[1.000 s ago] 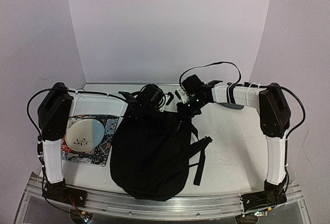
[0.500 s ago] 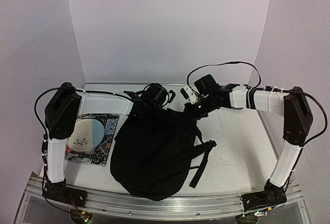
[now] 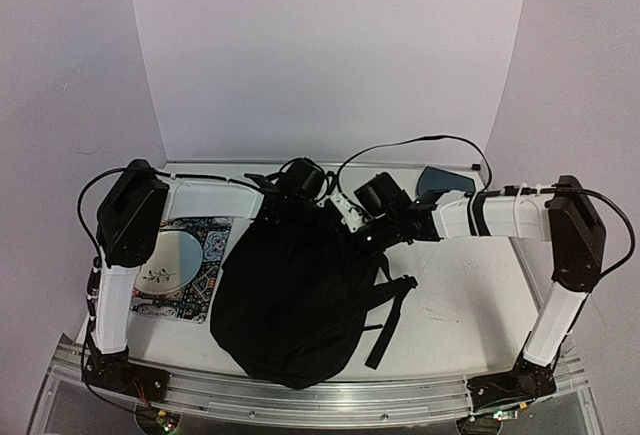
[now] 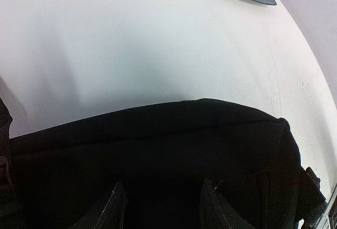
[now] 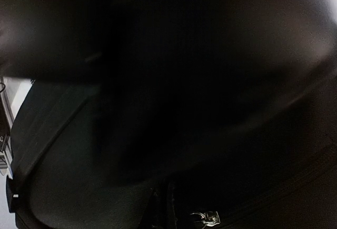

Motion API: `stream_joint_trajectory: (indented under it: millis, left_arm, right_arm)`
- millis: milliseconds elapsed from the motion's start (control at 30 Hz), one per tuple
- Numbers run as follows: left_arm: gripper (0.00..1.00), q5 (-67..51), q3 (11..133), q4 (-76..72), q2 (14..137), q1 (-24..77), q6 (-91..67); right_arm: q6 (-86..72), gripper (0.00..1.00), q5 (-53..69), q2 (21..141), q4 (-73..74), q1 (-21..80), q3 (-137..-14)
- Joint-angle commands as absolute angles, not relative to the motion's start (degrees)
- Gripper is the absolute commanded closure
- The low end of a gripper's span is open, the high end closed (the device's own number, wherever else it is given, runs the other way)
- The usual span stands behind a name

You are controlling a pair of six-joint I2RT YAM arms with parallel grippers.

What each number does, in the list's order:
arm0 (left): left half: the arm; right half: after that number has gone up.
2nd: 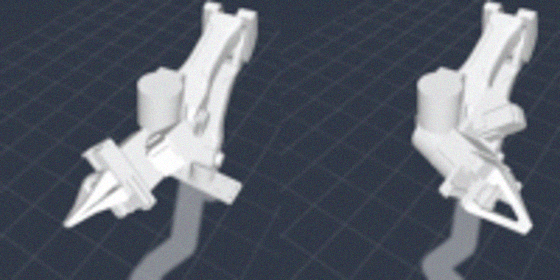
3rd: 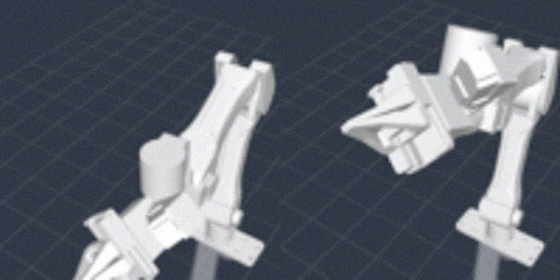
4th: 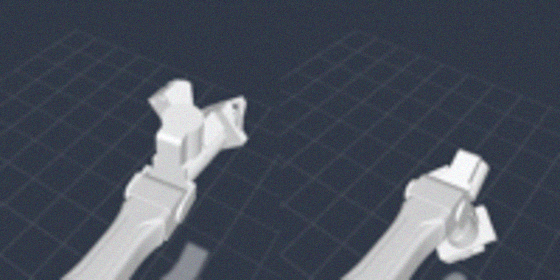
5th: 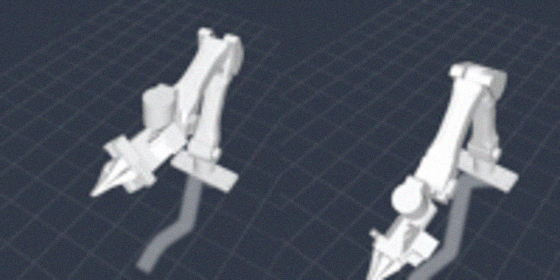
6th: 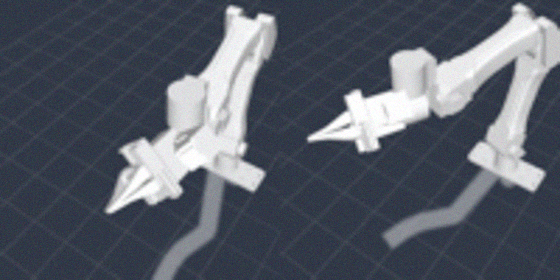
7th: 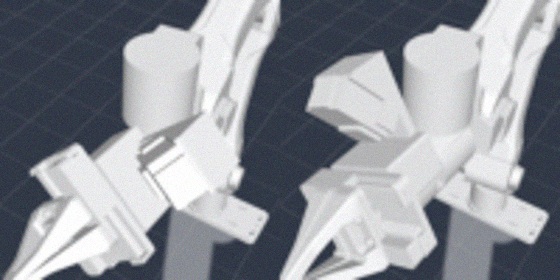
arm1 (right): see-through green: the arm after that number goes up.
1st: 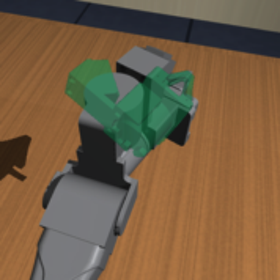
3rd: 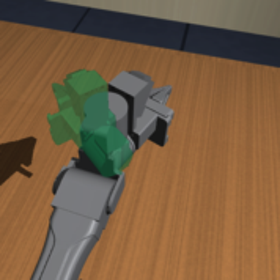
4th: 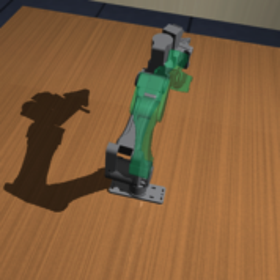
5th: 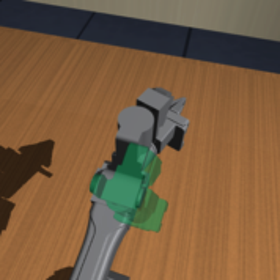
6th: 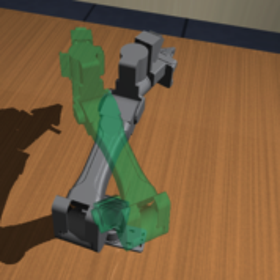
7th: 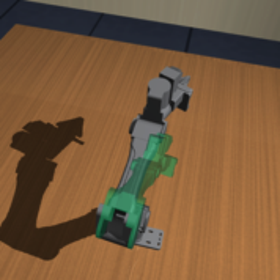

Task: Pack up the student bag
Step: Zip the pocket on the back of the student bag.

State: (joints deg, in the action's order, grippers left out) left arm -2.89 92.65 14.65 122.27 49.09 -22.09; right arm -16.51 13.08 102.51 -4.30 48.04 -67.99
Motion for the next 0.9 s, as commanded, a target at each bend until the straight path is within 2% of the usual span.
stream_joint_trajectory:
  millis: [0, 333, 600, 800, 867]
  left_arm:
    - [0.52, -2.91, 95.84, 16.08, 126.3, 48.05, -22.57]
    - [0.53, -4.61, 101.41, 16.18, 131.97, 47.54, -22.03]
    - [0.51, -5.2, 104.09, 16.31, 129.03, 46.58, -20.08]
    - [0.34, -2.18, 100.27, 16.55, 117.91, 45.35, -18.59]
    - [0.27, -0.61, 97.5, 16.51, 114.14, 45.27, -18.5]
  right_arm:
    - [-16.44, 1.0, 17.63, 97.97, -5.62, 52.24, -65.72]
    - [-16.44, 1.0, 24.9, 98.17, -6.5, 57.41, -62.53]
    - [-13.84, 0.97, 16.22, 96.85, -3.93, 57.64, -66.29]
    - [-12.22, 0.59, 5.92, 92.84, -0.97, 57.55, -67.51]
    - [-12.14, 0.5, 3.52, 91.17, -0.49, 57.35, -67.19]
